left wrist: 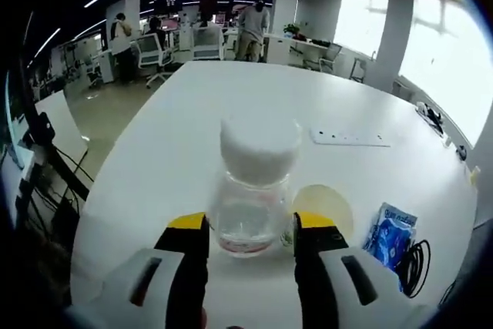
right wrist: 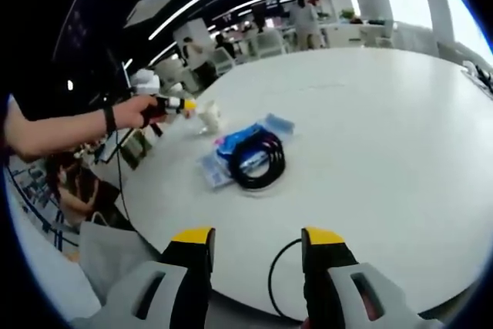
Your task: Arrange the tabletop items into an orderly group along one side of the table until the central work area is clear of visible clutter.
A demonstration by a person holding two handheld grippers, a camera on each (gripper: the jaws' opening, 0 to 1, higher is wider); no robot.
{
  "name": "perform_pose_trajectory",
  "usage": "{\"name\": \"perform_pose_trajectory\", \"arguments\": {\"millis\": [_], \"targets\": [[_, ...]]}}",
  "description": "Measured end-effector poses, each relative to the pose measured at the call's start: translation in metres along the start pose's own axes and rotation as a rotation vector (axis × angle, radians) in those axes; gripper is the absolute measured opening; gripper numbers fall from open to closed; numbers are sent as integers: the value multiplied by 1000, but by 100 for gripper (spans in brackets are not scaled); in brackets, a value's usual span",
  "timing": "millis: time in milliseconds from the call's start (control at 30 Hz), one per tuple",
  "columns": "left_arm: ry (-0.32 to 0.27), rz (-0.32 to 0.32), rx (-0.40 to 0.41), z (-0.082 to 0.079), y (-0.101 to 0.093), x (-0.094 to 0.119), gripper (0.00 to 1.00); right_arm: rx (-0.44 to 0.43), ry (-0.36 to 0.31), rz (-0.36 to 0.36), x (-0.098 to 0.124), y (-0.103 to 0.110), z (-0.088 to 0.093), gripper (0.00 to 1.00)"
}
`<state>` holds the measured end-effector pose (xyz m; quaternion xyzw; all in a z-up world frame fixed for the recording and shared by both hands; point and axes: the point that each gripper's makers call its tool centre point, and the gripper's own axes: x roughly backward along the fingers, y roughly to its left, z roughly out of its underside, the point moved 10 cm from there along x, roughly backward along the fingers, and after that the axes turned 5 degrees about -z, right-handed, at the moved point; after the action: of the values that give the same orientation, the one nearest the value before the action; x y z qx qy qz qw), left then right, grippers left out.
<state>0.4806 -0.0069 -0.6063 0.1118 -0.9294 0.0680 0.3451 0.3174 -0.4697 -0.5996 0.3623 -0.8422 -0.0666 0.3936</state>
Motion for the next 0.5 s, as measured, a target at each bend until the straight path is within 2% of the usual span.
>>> {"name": "perform_pose_trajectory", "arguments": {"millis": [300,500], "targets": [[-19,7,43,4,6,24,47,5,-22,-19,-4,2,-4,45],[-27,25,60,17,5,45,46,-1,-30,-40,-5,3,-1,45]]}}
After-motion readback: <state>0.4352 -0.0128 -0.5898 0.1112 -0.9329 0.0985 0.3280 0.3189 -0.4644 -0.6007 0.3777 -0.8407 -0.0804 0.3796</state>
